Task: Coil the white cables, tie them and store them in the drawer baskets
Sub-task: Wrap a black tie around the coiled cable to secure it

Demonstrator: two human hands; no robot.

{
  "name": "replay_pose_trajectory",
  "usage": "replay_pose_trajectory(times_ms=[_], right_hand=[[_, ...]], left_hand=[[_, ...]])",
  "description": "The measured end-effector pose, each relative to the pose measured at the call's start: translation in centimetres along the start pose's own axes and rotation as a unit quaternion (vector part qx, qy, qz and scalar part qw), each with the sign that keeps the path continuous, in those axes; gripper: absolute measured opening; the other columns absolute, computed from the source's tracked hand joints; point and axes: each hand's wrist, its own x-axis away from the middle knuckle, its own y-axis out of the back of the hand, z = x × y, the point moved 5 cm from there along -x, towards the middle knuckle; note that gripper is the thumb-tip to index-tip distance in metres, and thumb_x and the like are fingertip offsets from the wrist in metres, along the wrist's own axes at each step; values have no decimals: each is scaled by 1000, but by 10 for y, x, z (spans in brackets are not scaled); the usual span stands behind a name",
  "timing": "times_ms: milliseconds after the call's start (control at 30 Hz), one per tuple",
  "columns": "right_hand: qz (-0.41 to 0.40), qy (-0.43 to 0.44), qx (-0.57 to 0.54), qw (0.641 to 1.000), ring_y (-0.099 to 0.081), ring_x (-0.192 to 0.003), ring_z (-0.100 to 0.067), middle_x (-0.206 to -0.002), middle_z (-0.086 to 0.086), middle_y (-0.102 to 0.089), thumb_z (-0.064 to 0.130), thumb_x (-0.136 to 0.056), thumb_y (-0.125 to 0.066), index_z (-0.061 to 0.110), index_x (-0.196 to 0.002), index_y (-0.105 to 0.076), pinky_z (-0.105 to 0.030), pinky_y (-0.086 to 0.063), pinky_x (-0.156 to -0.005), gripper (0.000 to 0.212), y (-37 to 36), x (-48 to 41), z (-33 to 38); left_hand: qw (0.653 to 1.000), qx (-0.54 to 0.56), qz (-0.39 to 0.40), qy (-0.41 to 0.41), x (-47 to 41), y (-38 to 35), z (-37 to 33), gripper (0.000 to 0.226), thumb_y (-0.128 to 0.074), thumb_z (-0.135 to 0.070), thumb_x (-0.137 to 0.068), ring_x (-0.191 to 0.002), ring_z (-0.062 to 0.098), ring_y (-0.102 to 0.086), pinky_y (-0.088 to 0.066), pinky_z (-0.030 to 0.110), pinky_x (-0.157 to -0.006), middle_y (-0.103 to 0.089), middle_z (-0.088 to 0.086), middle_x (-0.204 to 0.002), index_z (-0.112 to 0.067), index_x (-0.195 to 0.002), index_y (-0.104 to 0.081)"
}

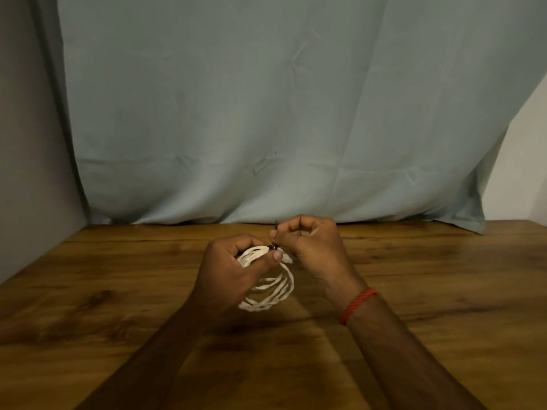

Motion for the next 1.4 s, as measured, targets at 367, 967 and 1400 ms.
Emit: replay_pose_trajectory(times_ms=[367,967,1400], right_hand=[[80,67,120,987,-67,-63,-14,-68,-8,-74,30,-91,-72,11,-77,-78,-34,-52,-60,25,-9,-2,-4],[173,144,223,948,-66,-59,-16,-66,-6,-70,62,-97,-47,22,-75,-73,-40,-53,-65,52,-25,13,9],[109,79,212,968,-48,-52,-11,-55,2,-55,49,-98,-56,18,-59,-56,-37,-39,-62,50,-2,7,14]], left_hand=[[992,98,-70,34,0,3,4,32,-83,-10,-75,-57,12,-69,-52,23,-54,-73,5,-66,-10,-93,-56],[976,179,-103,72,-6,4,4,34,-45,-28,-102,-40,1,-52,-38,12,-40,-58,-4,-50,-1,-87,-59],[960,248,-43,126,-3,-8,23,70,-55,-73,-83,-63,32,-63,-51,40,-67,-70,20,-76,-8,-103,-72]])
